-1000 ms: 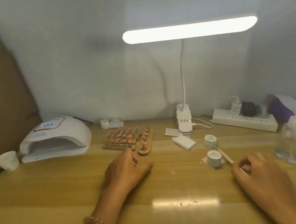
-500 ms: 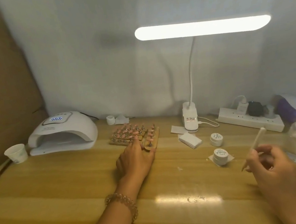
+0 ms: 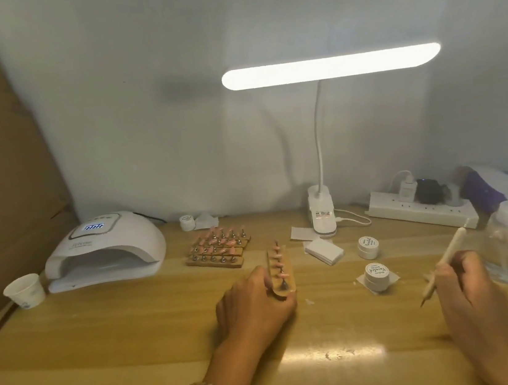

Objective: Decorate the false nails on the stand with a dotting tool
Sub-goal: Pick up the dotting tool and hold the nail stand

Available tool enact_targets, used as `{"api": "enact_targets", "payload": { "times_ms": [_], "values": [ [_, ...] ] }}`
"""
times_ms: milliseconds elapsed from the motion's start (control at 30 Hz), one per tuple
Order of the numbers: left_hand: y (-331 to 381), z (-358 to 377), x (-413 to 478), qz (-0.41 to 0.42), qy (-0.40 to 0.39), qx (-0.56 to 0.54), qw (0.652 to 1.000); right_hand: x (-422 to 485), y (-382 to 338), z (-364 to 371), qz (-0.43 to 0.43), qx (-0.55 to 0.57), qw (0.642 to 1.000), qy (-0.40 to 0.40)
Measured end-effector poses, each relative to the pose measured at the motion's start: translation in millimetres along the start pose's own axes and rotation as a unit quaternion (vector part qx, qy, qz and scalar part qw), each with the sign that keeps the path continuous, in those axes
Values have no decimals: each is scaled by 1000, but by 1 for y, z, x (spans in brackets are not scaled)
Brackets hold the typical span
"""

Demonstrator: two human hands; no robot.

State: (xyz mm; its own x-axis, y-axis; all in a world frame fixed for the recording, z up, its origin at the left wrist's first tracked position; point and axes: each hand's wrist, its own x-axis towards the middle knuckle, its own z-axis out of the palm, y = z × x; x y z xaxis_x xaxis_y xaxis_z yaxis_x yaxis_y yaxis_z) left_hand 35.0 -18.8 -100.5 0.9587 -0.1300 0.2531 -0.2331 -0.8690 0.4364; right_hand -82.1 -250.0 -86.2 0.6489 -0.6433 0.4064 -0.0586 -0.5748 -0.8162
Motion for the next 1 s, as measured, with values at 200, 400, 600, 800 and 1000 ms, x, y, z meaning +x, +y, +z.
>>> {"api": "enact_targets", "payload": {
  "times_ms": [200,400,600,800,1000],
  "values": [
    [8,-1,-6,40,-68,-20,997,0,5,-4,8,25,1000,-15],
    [3,12,12,38,-100,19,994,3,10,-1,0,39,999,-20],
    [-8,10,23,16,-72,-36,997,10,21,4,5,11,1000,-17],
    [-21,1,29,-18,-67,-95,993,12,20,10,-45,-30,999,-6],
    [-43,-26,39,1,-240,-206,949,13,20,11,-56,-19,998,20]
  ]
}}
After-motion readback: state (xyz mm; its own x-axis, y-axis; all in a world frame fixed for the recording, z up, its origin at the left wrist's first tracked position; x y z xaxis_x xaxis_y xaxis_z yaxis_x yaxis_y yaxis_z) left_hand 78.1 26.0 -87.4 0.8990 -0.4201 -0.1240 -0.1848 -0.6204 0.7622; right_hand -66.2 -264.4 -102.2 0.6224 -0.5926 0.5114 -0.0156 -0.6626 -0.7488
